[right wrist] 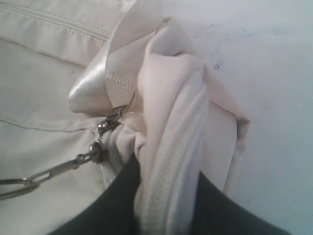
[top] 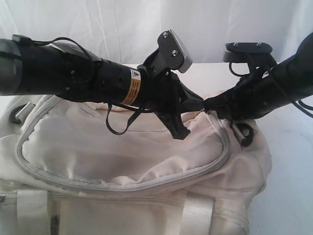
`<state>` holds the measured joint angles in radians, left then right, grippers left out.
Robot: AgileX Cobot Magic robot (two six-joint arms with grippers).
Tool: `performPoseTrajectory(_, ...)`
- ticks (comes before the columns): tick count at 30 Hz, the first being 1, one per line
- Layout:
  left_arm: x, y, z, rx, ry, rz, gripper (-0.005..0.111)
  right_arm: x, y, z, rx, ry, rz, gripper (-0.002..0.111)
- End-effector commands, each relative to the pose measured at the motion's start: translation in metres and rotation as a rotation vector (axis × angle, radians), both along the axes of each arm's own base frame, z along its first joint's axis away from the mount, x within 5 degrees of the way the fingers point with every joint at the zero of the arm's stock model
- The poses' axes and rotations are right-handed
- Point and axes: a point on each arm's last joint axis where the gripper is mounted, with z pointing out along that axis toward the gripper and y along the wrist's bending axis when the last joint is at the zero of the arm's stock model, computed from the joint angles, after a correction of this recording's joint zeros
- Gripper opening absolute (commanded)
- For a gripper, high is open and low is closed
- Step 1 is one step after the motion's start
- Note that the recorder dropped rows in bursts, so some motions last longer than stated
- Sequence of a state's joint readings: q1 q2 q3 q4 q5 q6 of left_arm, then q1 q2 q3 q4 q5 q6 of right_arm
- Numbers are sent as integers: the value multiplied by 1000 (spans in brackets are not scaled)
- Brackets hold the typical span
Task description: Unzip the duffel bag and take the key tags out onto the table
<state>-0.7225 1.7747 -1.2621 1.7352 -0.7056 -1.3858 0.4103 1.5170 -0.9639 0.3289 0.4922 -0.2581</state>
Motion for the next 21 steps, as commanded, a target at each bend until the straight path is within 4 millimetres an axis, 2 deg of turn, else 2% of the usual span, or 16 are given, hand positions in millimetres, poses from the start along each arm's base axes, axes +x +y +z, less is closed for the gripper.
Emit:
performPoseTrajectory(1,-14,10,11,-23,22,-22,0,6,-1,7,6,-101,-8,0)
performPoseTrajectory(6,-34,16,13,-55,123,-105,0,7,-1,8,18,-103,-24,0)
performPoseTrajectory(9,-32,17,12,-49,126,-68,0,4,-1,11,37,-90,-31,0)
performPoseTrajectory(15,-34,15,12,-61,183,-53,0,-11,-7,47,95,-202,-38,0)
performPoseTrajectory(21,-57,0,13,-69,235,-160,0,-12,-6,53,164,-204,-74,0)
